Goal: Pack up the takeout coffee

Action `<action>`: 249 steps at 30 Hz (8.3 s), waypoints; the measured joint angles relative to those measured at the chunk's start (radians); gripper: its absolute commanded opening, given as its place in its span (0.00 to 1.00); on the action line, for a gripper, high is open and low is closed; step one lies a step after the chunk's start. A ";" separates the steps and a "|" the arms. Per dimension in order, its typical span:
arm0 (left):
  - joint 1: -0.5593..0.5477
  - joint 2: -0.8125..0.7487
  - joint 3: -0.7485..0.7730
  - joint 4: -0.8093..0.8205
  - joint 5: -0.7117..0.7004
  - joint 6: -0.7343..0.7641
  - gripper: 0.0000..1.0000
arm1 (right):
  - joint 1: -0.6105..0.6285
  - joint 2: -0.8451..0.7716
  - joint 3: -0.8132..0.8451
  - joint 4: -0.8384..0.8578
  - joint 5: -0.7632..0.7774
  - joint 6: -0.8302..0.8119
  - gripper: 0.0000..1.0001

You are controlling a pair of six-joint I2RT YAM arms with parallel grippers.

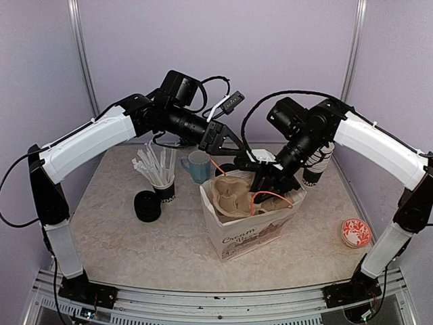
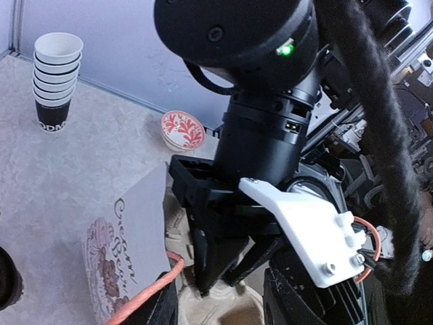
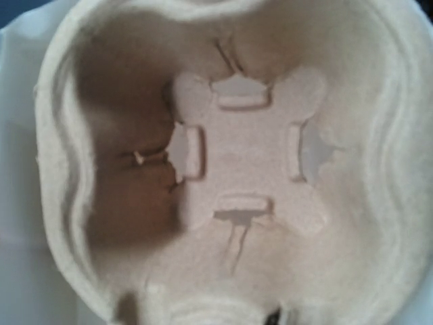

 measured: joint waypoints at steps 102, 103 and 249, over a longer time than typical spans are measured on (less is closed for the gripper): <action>0.196 -0.175 -0.312 0.342 0.072 -0.344 0.47 | -0.045 -0.048 -0.389 0.069 0.224 0.000 0.21; 0.196 -0.175 -0.317 0.342 0.072 -0.343 0.48 | -0.043 -0.048 -0.400 0.081 0.228 0.006 0.22; -0.204 -0.177 -0.198 -0.078 -0.315 -0.036 0.00 | -0.436 0.345 0.216 0.348 0.115 0.218 0.76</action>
